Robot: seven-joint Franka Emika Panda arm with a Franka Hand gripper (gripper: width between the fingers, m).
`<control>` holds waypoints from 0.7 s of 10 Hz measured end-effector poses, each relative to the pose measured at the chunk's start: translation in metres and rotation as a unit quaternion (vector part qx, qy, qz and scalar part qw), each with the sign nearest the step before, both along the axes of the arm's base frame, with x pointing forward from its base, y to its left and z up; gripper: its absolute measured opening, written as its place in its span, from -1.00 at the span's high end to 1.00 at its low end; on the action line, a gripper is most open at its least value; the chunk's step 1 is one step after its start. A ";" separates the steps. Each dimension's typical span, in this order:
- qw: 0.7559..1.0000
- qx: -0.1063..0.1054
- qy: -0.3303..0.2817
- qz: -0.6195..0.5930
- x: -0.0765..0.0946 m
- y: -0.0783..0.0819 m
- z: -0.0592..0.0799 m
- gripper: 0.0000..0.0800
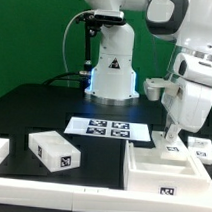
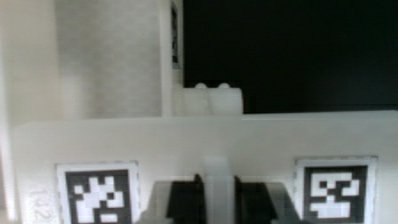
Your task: Assemble cabinet
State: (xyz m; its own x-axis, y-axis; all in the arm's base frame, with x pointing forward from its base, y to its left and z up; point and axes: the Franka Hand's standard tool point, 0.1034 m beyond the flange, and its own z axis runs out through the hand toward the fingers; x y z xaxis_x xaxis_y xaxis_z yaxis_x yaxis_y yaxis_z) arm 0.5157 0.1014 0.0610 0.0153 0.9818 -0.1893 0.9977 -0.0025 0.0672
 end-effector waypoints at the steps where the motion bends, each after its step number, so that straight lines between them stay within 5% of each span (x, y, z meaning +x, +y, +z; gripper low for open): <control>1: 1.000 -0.008 0.005 -0.001 0.009 -0.002 0.001 0.83; 5: 1.000 -0.027 -0.007 -0.013 0.074 -0.003 0.003 0.83; 7: 0.999 -0.042 0.010 -0.020 0.079 -0.004 0.001 0.83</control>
Offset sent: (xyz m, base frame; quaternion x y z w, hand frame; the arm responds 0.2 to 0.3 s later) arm 0.0568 0.0070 -0.0015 0.0191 -0.0009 0.0182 0.9997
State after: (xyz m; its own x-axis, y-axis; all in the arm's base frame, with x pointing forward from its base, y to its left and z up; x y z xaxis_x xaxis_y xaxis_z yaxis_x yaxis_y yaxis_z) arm 0.5949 0.0970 0.0615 0.0491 0.9611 -0.2718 0.9981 -0.0370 0.0493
